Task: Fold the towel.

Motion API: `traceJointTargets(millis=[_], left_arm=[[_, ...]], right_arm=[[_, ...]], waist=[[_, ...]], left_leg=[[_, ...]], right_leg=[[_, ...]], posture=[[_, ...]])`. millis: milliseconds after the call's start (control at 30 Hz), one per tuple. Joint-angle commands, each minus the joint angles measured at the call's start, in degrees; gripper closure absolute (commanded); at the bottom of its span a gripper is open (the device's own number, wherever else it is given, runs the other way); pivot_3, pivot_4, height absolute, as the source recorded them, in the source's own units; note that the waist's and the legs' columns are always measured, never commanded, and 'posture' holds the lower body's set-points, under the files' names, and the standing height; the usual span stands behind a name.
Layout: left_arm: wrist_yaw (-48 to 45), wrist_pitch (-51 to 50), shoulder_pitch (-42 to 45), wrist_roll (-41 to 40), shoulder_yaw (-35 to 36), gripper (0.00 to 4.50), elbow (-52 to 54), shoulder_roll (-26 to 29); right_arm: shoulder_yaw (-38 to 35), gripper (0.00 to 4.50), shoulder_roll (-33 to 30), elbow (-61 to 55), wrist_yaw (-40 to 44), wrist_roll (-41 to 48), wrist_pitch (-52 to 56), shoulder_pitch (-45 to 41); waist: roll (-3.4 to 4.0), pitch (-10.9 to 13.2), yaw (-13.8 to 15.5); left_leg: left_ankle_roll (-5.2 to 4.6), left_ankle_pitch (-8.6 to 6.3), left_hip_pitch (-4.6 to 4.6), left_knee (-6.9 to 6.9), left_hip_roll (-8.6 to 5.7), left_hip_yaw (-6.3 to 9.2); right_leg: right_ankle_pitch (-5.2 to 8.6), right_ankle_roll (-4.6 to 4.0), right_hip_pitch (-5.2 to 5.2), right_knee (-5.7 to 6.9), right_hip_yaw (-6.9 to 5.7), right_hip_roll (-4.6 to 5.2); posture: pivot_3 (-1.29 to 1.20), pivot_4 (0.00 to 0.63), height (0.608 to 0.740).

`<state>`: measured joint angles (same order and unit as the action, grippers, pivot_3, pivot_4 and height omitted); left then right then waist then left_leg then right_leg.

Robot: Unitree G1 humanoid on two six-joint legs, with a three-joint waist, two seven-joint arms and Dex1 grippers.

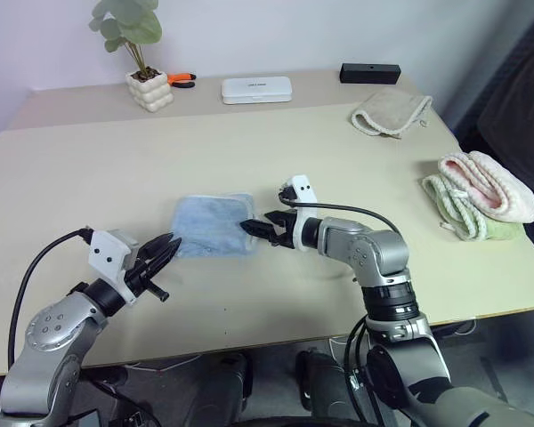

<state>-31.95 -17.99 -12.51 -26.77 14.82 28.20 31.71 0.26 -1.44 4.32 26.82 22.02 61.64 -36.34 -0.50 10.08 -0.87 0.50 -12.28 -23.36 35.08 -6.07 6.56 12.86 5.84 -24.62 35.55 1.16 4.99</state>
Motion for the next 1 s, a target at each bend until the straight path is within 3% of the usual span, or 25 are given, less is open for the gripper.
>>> traceJointTargets(millis=[33,67,167,333,367,567,733,1000], left_arm=[[0.79,-0.06,-0.15,-0.02,0.80,3.79,2.63,-0.35],[0.93,-0.07,-0.36,0.09,0.68,3.79,2.91,-0.55],[1.23,-0.10,-0.75,0.29,0.55,3.79,3.26,-0.87],[1.33,-0.03,-1.32,0.55,0.43,3.79,3.36,-1.07],[1.34,-0.01,-1.33,0.64,0.27,3.79,3.33,-1.12],[1.95,-0.87,0.85,1.21,-1.41,3.79,3.12,-1.45],[1.81,-1.18,5.57,2.03,-4.19,3.79,0.67,-1.91],[-0.96,-0.37,11.62,3.02,-8.80,3.79,-3.71,-2.73]], right_arm=[[-1.09,0.21,1.73,2.41,-0.32,2.06,-0.11,-2.53],[-0.50,0.21,2.17,3.46,-0.15,2.06,-0.50,-2.98],[-0.16,1.54,3.43,5.06,0.33,2.77,-1.08,-3.87],[-1.23,4.15,4.27,5.02,-0.26,4.09,-0.83,-4.41],[-1.95,4.48,4.34,4.76,-0.60,4.53,-0.62,-4.49],[-12.81,4.48,3.54,2.45,-5.73,8.70,-5.11,-7.29],[-29.74,4.48,-4.32,5.01,-18.34,10.98,-13.58,-11.23],[-40.85,4.48,-6.91,-0.53,-31.80,15.74,-10.95,-3.17]], waist=[[0.00,0.00,-0.01],[0.00,0.00,-0.04],[0.00,0.00,-0.14],[0.00,0.00,-0.15],[0.00,0.00,-0.15],[0.02,0.01,0.04],[0.03,0.02,0.90],[0.17,-0.01,-0.31]], left_leg=[[0.00,0.00,0.00,0.00,-0.01,0.00],[0.00,0.00,0.00,0.00,-0.01,0.00],[0.00,0.00,0.00,-0.01,0.00,0.00],[0.00,0.00,0.00,-0.01,0.00,0.00],[0.00,0.00,0.00,-0.01,0.00,0.00],[0.00,0.00,0.00,0.00,0.00,0.01],[-0.01,0.00,-0.02,0.03,-0.11,0.03],[-0.05,-0.01,0.01,-0.08,0.04,-0.05]], right_leg=[[-0.01,0.02,0.01,0.00,0.00,0.00],[-0.01,0.02,0.01,0.00,0.00,-0.01],[-0.02,0.03,-0.01,0.01,-0.01,-0.02],[-0.04,0.07,-0.01,0.01,-0.01,-0.02],[-0.04,0.07,-0.01,0.01,-0.01,-0.03],[-0.04,0.07,0.00,0.00,-0.02,-0.07],[-0.04,0.08,0.05,-0.05,-0.07,-0.01],[-0.06,0.10,0.00,0.04,-0.01,0.00]], posture=[[0.00,0.150,0.740],[0.00,0.150,0.740],[0.00,0.150,0.740],[0.00,0.150,0.740],[0.00,0.150,0.740],[0.00,0.150,0.740],[0.00,0.150,0.740],[0.00,0.150,0.740]])
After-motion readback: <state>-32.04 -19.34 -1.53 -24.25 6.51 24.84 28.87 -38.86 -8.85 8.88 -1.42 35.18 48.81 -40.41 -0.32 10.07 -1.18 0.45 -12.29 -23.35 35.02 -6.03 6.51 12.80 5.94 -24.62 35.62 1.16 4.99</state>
